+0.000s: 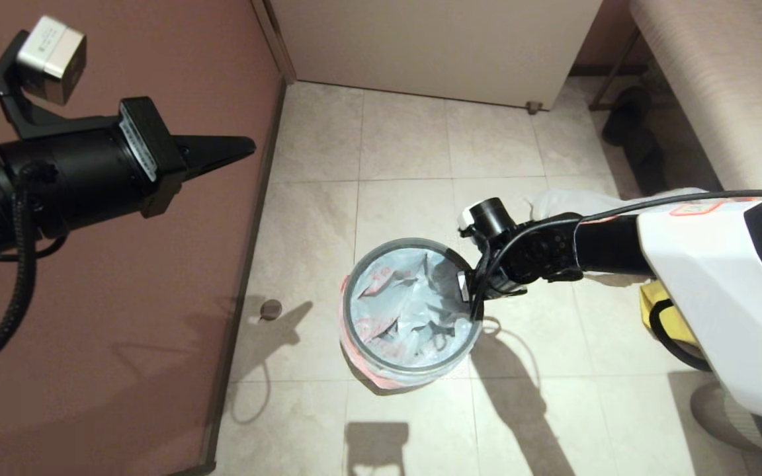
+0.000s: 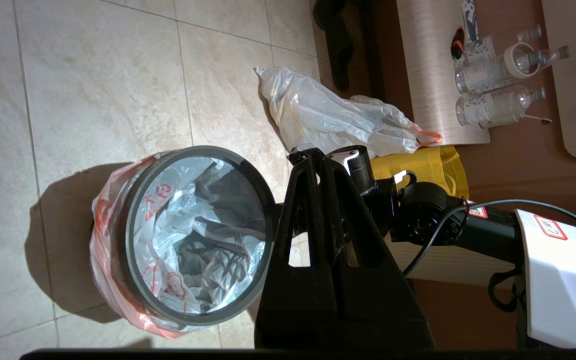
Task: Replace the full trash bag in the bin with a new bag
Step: Place the trash can ring on the trash can
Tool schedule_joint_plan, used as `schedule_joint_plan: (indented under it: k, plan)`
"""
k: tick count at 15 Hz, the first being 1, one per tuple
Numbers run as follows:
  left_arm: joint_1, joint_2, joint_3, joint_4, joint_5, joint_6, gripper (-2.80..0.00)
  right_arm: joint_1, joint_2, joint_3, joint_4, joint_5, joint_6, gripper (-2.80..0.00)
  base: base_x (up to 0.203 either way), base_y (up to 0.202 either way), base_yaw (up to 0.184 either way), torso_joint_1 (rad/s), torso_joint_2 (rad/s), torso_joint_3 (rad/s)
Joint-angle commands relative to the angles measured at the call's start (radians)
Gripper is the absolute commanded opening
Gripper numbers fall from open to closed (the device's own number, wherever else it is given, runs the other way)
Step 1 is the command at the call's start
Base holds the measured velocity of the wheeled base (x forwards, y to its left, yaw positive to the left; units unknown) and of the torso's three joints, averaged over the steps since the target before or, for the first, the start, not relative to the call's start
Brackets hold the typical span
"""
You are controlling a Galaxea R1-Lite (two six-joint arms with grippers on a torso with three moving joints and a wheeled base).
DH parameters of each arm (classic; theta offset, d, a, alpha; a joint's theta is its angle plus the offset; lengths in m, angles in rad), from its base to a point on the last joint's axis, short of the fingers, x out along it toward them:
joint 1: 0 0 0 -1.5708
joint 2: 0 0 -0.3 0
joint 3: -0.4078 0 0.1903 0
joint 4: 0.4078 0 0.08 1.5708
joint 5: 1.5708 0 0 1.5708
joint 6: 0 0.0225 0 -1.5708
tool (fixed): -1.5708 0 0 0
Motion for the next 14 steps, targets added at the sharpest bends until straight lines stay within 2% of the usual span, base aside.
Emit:
schedule_joint_plan:
  k: [1, 5, 9, 12, 14]
  plan:
    - [0.0, 0.002, 0.0, -0.002, -0.003, -0.003, -2.8, 0.009, -0.005, -0.001, 0.008, -0.008, -0.019, -2.8, 0.0, 0.0, 0.0, 0.0, 0.0, 0.0]
    - [0.0, -0.001, 0.0, -0.002, -0.001, -0.003, -2.8, 0.012, -0.044, 0.003, 0.04, -0.026, -0.019, -2.8, 0.0, 0.0, 0.0, 0.0, 0.0, 0.0]
    - [0.0, 0.005, 0.002, 0.002, -0.005, -0.002, -2.8, 0.028, 0.0, 0.003, 0.042, -0.027, -0.019, -2.8, 0.0, 0.0, 0.0, 0.0, 0.0, 0.0]
    - [0.035, 0.052, 0.01, -0.001, -0.077, -0.002, -2.8, 0.029, 0.047, 0.0, 0.038, -0.027, -0.021, -2.8, 0.0, 0.0, 0.0, 0.0, 0.0, 0.0]
    - [0.053, 0.068, 0.011, -0.002, -0.095, 0.0, -2.8, 0.034, 0.058, -0.001, 0.037, -0.031, -0.02, -2.8, 0.0, 0.0, 0.0, 0.0, 0.0, 0.0]
